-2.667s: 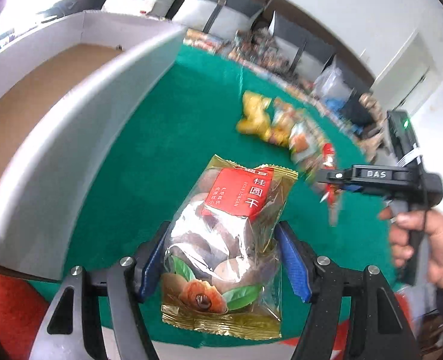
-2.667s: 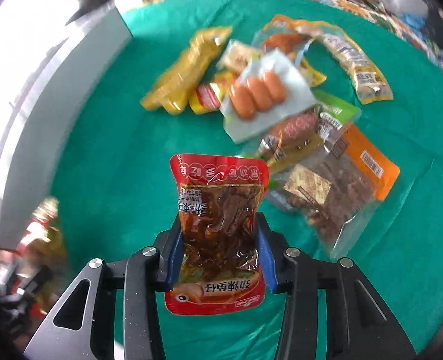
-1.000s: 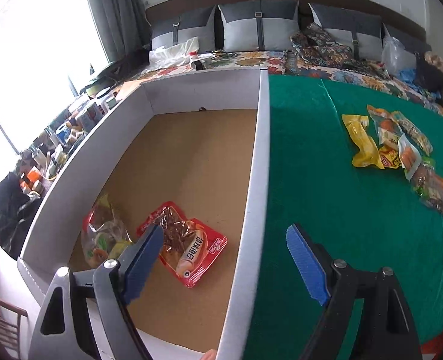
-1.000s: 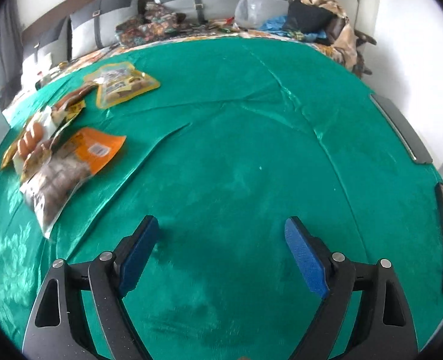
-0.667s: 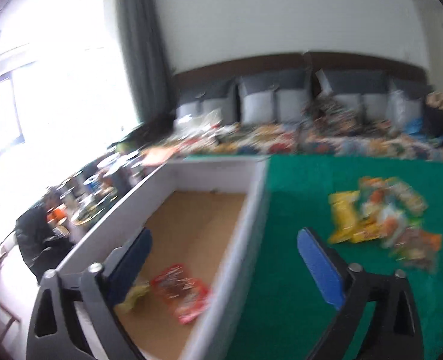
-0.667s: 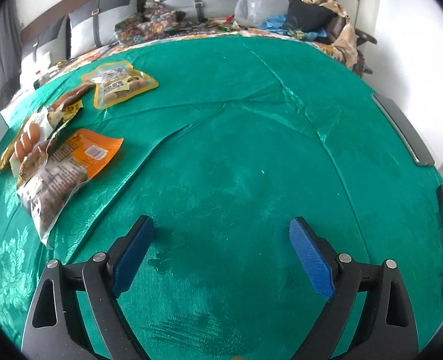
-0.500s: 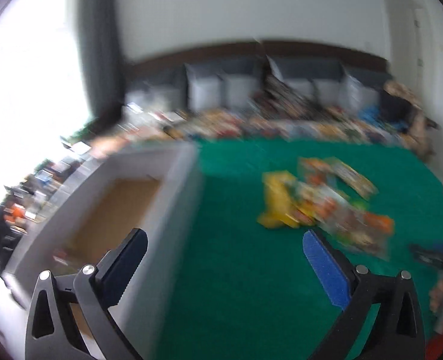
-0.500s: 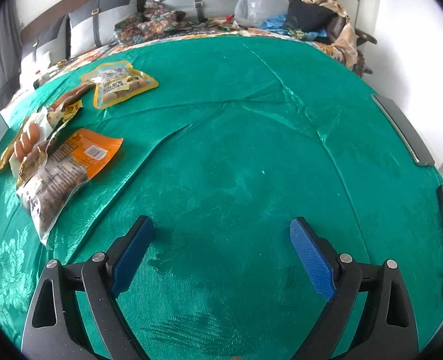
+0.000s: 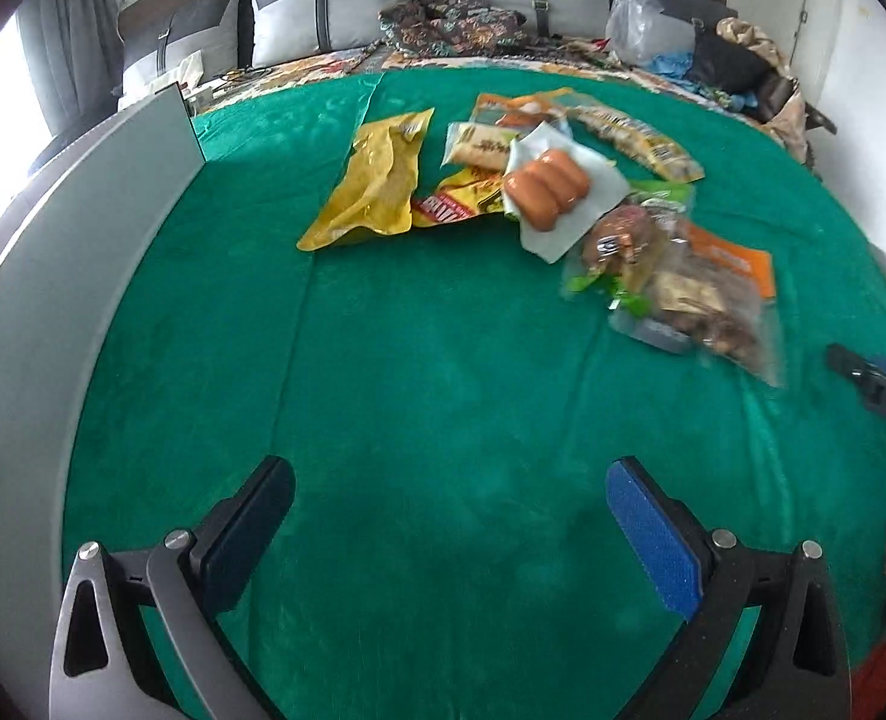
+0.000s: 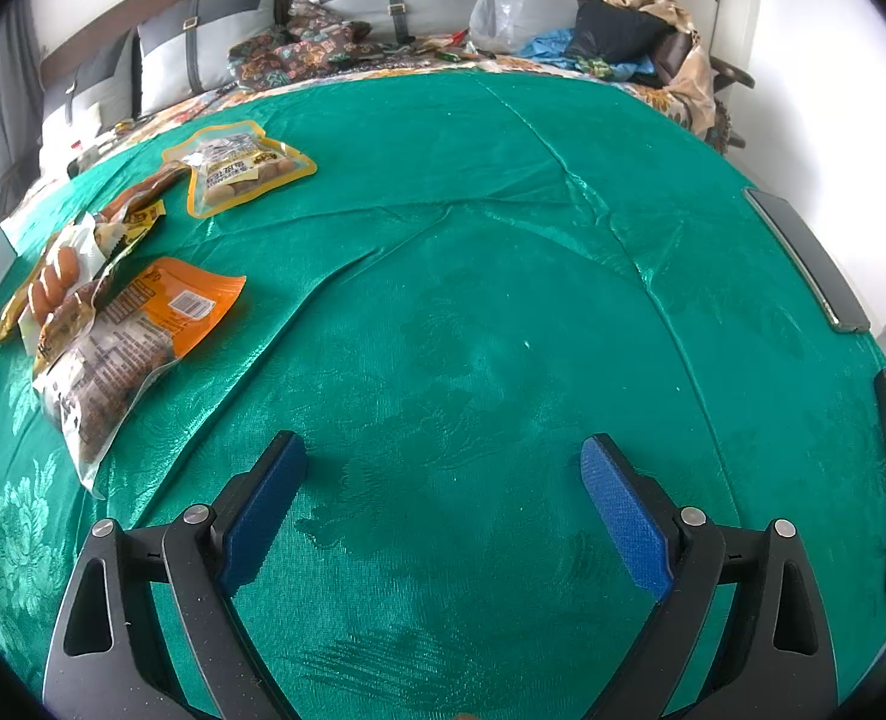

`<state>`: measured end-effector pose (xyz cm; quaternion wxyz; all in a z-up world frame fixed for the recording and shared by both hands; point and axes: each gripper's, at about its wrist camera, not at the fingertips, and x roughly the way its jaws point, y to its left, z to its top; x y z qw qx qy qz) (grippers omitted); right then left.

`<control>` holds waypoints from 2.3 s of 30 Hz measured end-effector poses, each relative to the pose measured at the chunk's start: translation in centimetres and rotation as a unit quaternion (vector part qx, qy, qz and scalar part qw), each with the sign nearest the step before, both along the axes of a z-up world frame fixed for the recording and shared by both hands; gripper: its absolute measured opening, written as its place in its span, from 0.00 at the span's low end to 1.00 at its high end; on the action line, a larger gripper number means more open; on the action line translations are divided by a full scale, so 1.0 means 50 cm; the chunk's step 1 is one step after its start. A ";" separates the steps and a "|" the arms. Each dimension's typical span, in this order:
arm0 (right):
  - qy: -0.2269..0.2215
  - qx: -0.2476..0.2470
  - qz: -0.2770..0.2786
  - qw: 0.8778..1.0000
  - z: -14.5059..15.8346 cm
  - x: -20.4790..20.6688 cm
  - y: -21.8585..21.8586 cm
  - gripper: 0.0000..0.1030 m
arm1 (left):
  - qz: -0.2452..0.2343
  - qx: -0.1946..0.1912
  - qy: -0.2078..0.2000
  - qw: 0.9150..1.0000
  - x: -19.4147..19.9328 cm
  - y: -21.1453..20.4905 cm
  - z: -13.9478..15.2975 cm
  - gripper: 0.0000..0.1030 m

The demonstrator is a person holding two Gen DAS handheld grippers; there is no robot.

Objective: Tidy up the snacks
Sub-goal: 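Move the left gripper back over the snack pile, then grasp the yellow long snack pack with the left gripper and lift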

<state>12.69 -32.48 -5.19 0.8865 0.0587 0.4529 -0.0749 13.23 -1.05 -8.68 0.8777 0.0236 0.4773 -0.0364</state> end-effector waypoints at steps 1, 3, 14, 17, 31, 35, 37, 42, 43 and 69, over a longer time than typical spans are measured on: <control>0.000 0.000 0.000 1.000 0.000 0.000 0.000 0.92 | 0.000 0.002 0.001 1.000 0.004 -0.001 -0.006 0.99; 0.000 0.000 0.000 1.000 0.000 0.000 0.000 0.92 | -0.001 0.008 0.007 1.000 0.011 -0.001 -0.020 0.99; 0.000 0.001 0.000 1.000 0.001 0.000 0.000 0.93 | 0.009 -0.010 -0.019 1.000 0.023 0.030 -0.036 1.00; 0.000 0.000 0.000 1.000 0.001 0.000 0.000 0.93 | 0.010 -0.010 -0.021 1.000 0.023 0.030 -0.034 1.00; 0.000 0.001 0.001 1.000 0.001 0.000 0.000 0.93 | 0.012 -0.009 -0.023 1.000 0.020 0.028 -0.033 1.00; 0.000 0.001 0.001 1.000 0.001 0.000 0.000 0.93 | 0.012 -0.009 -0.023 1.000 0.020 0.028 -0.034 1.00; 0.000 0.001 0.001 1.000 0.001 0.000 0.000 0.93 | 0.012 -0.009 -0.023 1.000 0.020 0.029 -0.034 1.00; -0.001 0.001 0.001 1.000 0.001 0.000 0.000 0.93 | 0.011 -0.010 -0.024 1.000 0.017 0.029 -0.032 1.00; -0.001 0.001 0.001 1.000 0.001 0.000 0.000 0.93 | 0.010 -0.010 -0.023 1.000 0.016 0.030 -0.032 1.00; -0.001 0.002 0.001 1.000 0.002 0.000 0.000 0.93 | 0.074 -0.013 0.075 0.994 0.432 0.126 -0.021 1.00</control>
